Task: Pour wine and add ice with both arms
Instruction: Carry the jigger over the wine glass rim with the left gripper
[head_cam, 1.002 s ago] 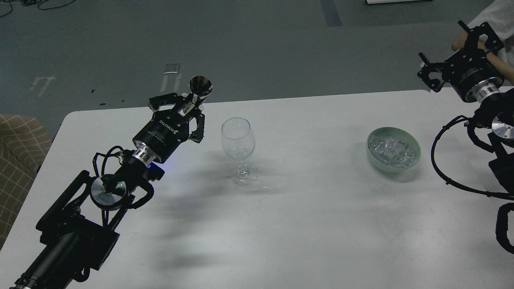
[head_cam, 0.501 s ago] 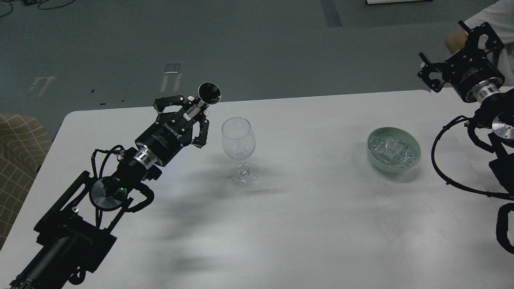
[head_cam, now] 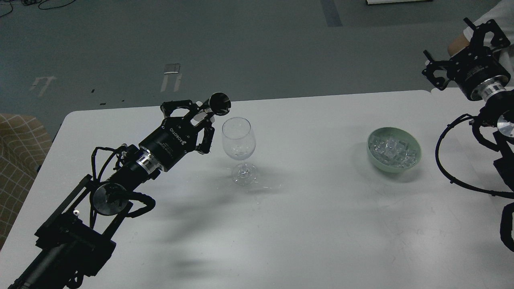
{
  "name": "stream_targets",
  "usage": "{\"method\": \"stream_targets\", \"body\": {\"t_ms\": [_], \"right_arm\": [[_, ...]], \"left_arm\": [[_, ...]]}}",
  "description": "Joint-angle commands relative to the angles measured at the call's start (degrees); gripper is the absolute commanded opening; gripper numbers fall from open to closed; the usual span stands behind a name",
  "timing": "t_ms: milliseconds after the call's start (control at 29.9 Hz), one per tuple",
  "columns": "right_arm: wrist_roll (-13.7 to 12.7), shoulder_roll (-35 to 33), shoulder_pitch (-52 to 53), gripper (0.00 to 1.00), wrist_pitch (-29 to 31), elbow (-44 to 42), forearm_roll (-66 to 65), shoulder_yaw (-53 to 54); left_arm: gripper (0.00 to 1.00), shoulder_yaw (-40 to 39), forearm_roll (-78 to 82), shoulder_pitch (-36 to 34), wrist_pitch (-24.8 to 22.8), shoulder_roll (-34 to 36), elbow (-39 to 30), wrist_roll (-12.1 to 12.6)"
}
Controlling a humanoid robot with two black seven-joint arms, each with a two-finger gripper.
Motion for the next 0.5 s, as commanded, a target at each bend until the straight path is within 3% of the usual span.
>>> {"method": "stream_targets", "body": {"t_ms": [0,468], "right_arm": [[0.00,-0.02,0.24,1.00,0.00,-0.10,0.00,0.00],[0.00,-0.10,0.95,1.00,0.00,0.16,0.00,0.00]], "left_arm": [[0.06,0.00,0.28,-0.15,0.02,0.10,0.13,0.00],[0.06,0.00,10.20,-0.32,-0.07,-0.07,0.65,0.00]]}}
